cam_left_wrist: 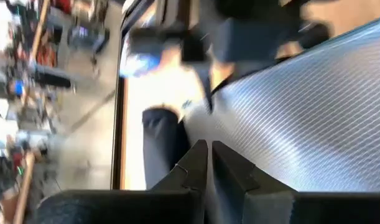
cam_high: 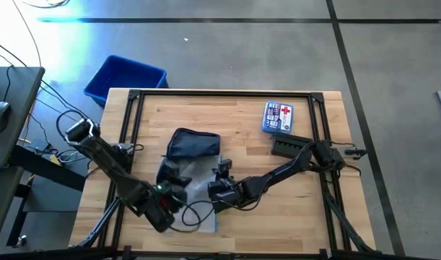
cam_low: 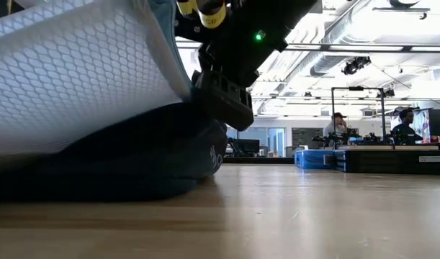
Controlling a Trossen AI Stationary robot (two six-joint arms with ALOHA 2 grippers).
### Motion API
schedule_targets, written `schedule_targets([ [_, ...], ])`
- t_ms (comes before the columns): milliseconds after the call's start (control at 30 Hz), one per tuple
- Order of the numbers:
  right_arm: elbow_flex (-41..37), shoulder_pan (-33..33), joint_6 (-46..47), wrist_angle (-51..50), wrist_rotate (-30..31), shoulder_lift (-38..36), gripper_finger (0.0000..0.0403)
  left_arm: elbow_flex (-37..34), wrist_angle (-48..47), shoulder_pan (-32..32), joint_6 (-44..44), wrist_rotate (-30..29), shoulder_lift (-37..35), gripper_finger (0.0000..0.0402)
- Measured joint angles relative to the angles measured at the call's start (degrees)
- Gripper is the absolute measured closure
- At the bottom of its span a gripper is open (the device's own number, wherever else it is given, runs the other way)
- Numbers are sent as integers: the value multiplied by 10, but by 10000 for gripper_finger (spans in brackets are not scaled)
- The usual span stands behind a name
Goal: Unpack backpack
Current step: Put the transparent zip bag into the black backpack
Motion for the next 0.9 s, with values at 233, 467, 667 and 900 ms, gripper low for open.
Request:
schedule_targets([
  [233,0,33,11,-34,14,-31,159,0,-90,11,-105,95,-26,361],
  [467,0,81,117,-176,-18,-95,154,0,-108,-23,-181,221,-25,355],
  [667,0,117,126,-25,-260,-99,177,-48,-139,-50,-332,247,-25,355],
  [900,0,114,73,193,-308,-41,203,-216,11,-32,-411,325,-24,355],
])
